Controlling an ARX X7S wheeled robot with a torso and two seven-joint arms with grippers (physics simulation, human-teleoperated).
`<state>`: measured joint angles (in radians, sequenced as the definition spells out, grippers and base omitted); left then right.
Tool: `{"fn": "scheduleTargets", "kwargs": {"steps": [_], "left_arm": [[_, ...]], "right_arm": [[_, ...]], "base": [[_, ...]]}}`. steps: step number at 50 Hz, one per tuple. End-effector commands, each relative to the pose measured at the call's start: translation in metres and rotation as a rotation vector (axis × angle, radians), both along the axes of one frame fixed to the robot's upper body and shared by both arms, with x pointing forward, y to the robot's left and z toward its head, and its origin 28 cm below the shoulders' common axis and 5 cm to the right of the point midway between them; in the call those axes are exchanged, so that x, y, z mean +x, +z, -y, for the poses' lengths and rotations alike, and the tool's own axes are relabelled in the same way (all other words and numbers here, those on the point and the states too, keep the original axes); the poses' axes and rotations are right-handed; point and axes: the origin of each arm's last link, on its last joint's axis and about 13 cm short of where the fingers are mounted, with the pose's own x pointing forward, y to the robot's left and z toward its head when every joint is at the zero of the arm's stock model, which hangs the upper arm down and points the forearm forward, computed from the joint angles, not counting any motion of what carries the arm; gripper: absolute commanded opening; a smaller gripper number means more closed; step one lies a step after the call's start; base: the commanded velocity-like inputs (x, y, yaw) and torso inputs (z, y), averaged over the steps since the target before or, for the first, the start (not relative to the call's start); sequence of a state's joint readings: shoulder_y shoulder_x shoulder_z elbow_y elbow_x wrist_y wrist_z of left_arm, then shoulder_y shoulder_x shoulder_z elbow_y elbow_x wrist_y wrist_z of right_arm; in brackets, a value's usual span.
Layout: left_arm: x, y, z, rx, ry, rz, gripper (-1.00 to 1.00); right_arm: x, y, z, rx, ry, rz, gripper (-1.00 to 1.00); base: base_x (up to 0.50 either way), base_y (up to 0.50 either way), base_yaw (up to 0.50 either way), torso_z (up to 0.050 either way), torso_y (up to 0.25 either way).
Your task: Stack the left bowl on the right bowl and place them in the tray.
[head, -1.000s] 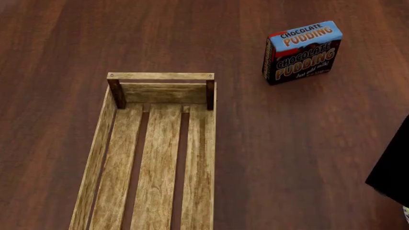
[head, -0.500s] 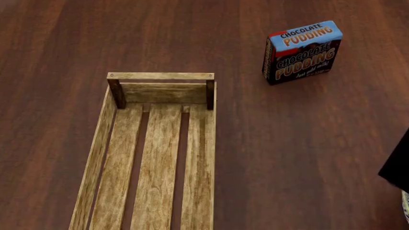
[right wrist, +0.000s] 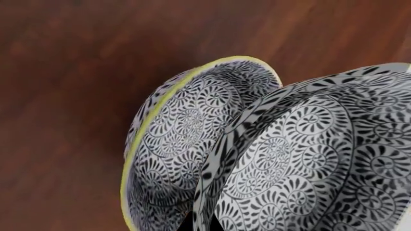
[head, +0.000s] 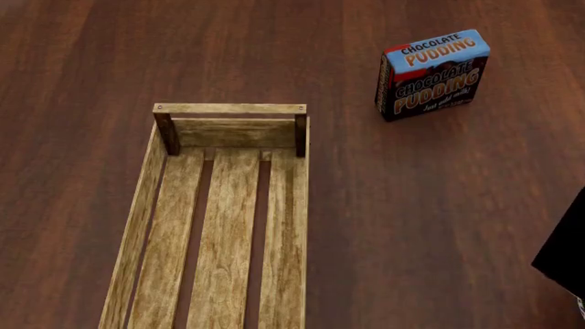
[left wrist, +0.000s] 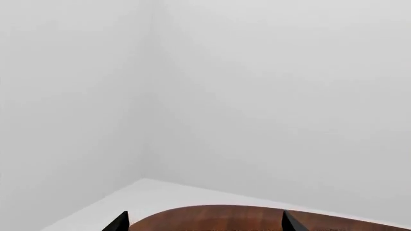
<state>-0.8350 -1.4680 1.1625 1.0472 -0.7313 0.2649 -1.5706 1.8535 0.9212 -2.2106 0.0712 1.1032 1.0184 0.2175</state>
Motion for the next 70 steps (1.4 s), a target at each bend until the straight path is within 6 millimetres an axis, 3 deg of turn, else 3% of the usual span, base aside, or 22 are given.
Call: {"fn": "scheduleTargets", "kwargs": {"steps": [1, 15, 29, 30, 61, 70], "left_arm": [[0.005, 0.001, 0.004, 0.012, 0.004, -0.014, 1.0], [0.01, 0.0, 0.009, 0.018, -0.002, -0.029, 1.0], [0.009, -0.002, 0.01, 0.013, -0.005, -0.03, 1.0], [0.009, -0.002, 0.01, 0.012, -0.005, -0.03, 1.0], [0.006, -0.006, 0.011, -0.021, -0.03, -0.005, 1.0], [0.005, -0.006, 0.011, -0.027, -0.034, 0.001, 1.0]], "right_arm": [[0.008, -0.023, 0.006, -0.025, 0.018, 0.001, -1.0], [0.0, -0.048, 0.01, 0.014, -0.017, -0.047, -1.0], [0.001, -0.044, 0.007, 0.032, -0.022, -0.054, -1.0], [0.001, -0.043, 0.007, 0.03, -0.027, -0.05, 1.0], [-0.018, 0.005, 0.002, 0.001, -0.006, -0.024, 1.0], [-0.017, 0.008, 0.0, 0.0, 0.014, -0.031, 1.0]], "base": [[0.0, 0.0, 0.0, 0.0, 0.015], [0.0, 0.0, 0.0, 0.0, 0.0], [0.0, 0.0, 0.0, 0.0, 0.0], [0.0, 0.0, 0.0, 0.0, 0.0], [0.0, 0.0, 0.0, 0.0, 0.0], [0.0, 0.0, 0.0, 0.0, 0.0]]}}
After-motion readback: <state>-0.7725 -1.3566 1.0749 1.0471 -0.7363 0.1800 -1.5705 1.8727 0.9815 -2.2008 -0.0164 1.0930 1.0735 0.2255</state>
